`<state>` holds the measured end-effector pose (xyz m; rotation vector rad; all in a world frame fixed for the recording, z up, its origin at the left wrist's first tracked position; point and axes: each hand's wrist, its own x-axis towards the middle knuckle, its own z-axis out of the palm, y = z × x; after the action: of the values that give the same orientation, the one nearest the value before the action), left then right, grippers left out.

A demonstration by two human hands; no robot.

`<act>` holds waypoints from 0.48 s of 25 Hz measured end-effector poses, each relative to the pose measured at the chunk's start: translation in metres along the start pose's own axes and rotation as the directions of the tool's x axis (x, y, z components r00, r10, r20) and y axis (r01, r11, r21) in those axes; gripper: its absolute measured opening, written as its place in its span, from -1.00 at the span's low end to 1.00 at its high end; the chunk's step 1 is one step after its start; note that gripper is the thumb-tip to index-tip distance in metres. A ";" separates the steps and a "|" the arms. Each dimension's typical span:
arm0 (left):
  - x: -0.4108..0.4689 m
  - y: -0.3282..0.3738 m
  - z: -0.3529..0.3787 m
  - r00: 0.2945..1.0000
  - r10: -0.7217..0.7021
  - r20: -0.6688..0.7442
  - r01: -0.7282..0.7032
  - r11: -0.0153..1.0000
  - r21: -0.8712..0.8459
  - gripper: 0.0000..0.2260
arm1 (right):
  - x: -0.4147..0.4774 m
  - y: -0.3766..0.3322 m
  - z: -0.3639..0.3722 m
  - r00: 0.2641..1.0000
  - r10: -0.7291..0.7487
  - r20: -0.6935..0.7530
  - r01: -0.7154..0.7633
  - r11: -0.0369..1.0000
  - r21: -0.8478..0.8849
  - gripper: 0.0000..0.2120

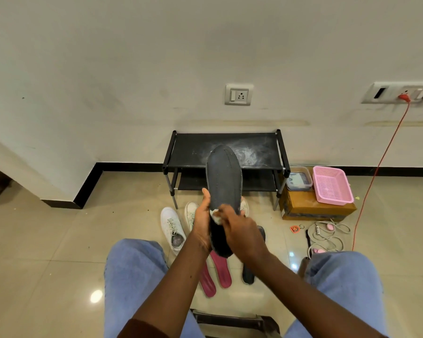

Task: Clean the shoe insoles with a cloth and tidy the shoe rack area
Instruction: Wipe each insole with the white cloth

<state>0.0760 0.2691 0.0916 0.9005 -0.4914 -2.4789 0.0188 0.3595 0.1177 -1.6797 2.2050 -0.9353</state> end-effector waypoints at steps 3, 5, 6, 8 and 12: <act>0.003 0.002 -0.001 0.998 0.021 -0.064 -0.019 1.000 0.020 -0.48 | -0.023 -0.003 0.008 0.995 -0.100 -0.013 0.100 0.995 0.007 -0.66; 0.003 -0.001 -0.002 0.997 0.026 -0.074 -0.025 1.000 0.019 -0.47 | -0.020 0.002 0.009 0.996 -0.087 -0.010 0.087 0.996 0.002 -0.62; 0.003 -0.003 -0.002 0.997 0.027 -0.076 -0.026 1.000 0.013 -0.46 | -0.016 0.003 0.008 0.997 -0.072 -0.016 0.072 0.997 -0.019 -0.63; 0.000 -0.002 0.000 0.997 0.015 -0.077 -0.014 1.000 0.014 -0.46 | -0.003 0.007 0.006 0.999 -0.016 -0.028 0.014 0.997 -0.082 -0.71; -0.007 0.000 0.002 0.998 0.009 -0.066 -0.004 0.998 0.068 -0.50 | 0.033 0.025 0.000 0.991 0.091 -0.097 -0.107 0.980 -0.170 -0.75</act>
<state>0.0793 0.2732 0.0965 1.0021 -0.5578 -2.4310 -0.0116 0.3326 0.1095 -1.6101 2.4694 -0.8286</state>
